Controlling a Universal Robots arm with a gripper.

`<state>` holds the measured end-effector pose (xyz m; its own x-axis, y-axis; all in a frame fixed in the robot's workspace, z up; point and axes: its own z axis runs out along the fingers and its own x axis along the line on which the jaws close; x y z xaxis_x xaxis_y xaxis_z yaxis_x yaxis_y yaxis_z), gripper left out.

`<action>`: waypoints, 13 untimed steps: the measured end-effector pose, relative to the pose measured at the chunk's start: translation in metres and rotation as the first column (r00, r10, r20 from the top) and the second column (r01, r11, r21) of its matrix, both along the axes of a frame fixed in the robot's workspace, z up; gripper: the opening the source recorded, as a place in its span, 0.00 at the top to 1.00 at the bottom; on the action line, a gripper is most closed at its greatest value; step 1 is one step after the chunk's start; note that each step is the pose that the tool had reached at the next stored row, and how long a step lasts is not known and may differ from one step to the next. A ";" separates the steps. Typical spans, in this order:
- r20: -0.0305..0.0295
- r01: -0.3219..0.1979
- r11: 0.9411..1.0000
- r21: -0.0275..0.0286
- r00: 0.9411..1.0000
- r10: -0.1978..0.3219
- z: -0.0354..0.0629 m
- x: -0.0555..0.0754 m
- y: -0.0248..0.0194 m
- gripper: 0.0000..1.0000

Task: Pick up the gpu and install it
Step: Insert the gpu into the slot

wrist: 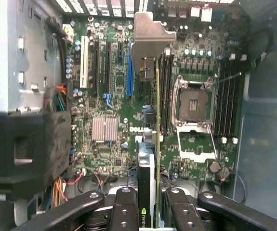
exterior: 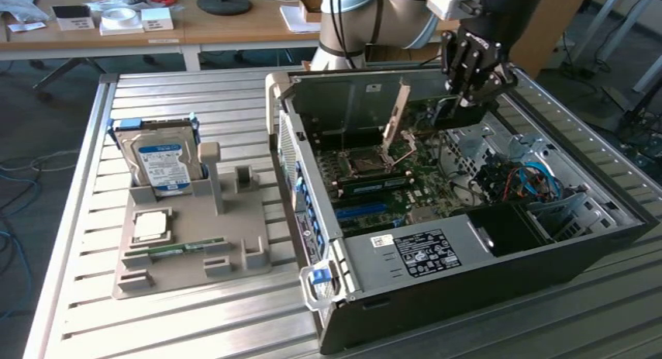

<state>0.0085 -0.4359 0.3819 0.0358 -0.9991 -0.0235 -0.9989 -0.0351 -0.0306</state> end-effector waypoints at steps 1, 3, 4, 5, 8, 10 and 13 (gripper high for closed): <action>0.001 0.000 1.000 0.000 1.000 0.000 -0.0009 -0.003 0.0000 0.73; 0.001 0.001 1.000 0.000 1.000 -0.001 -0.0023 -0.007 0.0000 0.73; 0.001 0.002 1.000 0.000 1.000 -0.002 -0.0027 -0.009 0.0000 0.73; 0.001 0.002 1.000 0.000 1.000 -0.002 -0.0027 -0.009 0.0000 0.73; 0.001 0.002 1.000 0.000 1.000 -0.002 -0.0029 -0.009 0.0000 0.73; 0.001 0.002 1.000 0.000 1.000 -0.002 -0.0029 -0.009 0.0000 0.73; 0.001 0.002 1.000 0.000 1.000 -0.002 -0.0029 -0.009 0.0000 0.73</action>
<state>-0.0007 -0.4359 0.3790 0.0340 -0.9991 -0.0235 -0.9989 -0.0332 -0.0317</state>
